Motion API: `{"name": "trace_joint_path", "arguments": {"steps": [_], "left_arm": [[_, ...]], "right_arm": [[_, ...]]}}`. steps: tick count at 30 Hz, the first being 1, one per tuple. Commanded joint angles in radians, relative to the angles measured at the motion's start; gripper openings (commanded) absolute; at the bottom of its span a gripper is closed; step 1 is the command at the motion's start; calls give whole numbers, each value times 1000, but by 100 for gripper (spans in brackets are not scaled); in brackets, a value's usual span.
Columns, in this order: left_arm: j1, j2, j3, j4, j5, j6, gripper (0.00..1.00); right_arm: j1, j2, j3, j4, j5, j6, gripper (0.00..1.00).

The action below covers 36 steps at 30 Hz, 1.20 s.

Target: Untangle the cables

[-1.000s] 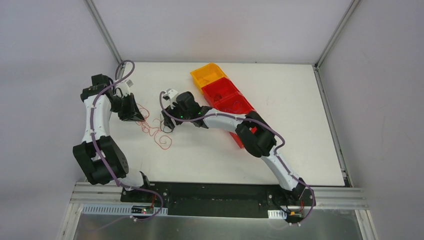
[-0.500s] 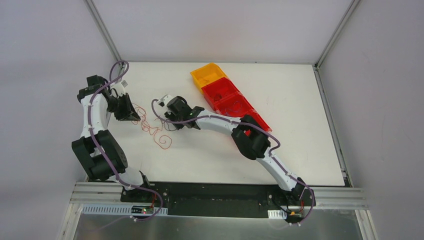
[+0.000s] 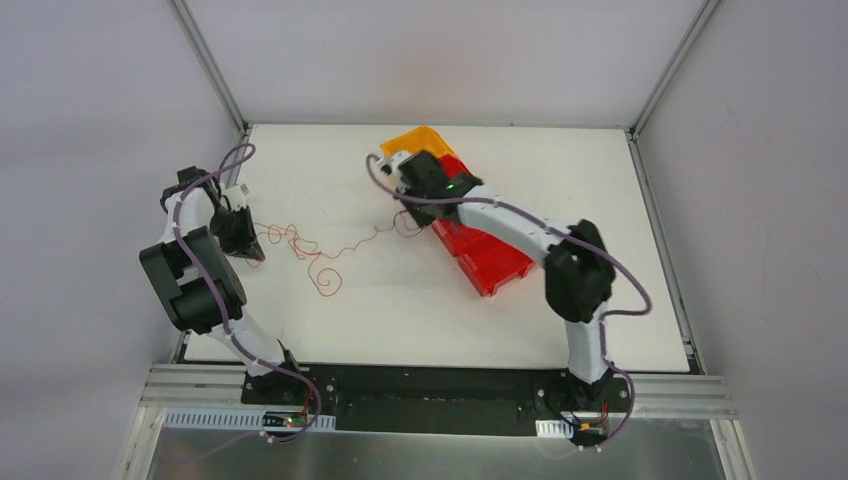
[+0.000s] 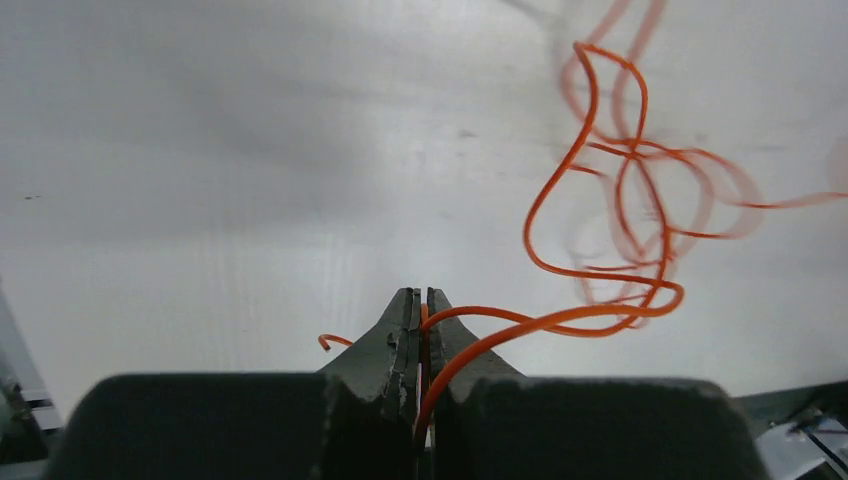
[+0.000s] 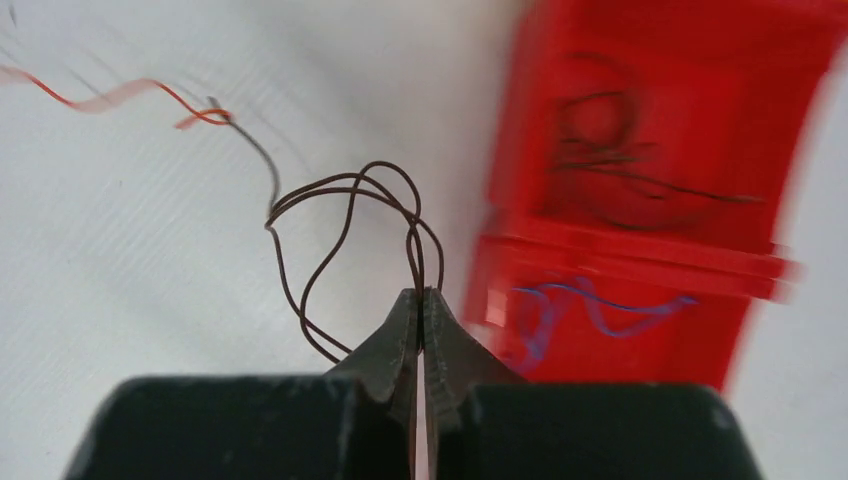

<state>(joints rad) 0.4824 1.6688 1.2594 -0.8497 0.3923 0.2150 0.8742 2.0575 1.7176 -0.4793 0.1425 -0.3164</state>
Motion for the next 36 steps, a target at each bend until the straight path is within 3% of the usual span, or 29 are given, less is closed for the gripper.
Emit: {"name": "trace_joint_path", "arguments": {"steps": [1, 14, 20, 27, 36], "left_arm": [[61, 115, -15, 89, -233, 70, 0], [130, 335, 99, 139, -385, 150, 0], [139, 319, 117, 133, -288, 167, 0], [-4, 92, -33, 97, -33, 196, 0], [-102, -113, -129, 93, 172, 57, 0]], "right_arm": [[-62, -316, 8, -59, 14, -55, 0], [-236, -637, 120, 7, 78, -82, 0], [-306, -699, 70, 65, -38, -82, 0], [-342, -556, -23, 52, -218, -39, 0], [-356, -179, 178, 33, -243, -59, 0]]}}
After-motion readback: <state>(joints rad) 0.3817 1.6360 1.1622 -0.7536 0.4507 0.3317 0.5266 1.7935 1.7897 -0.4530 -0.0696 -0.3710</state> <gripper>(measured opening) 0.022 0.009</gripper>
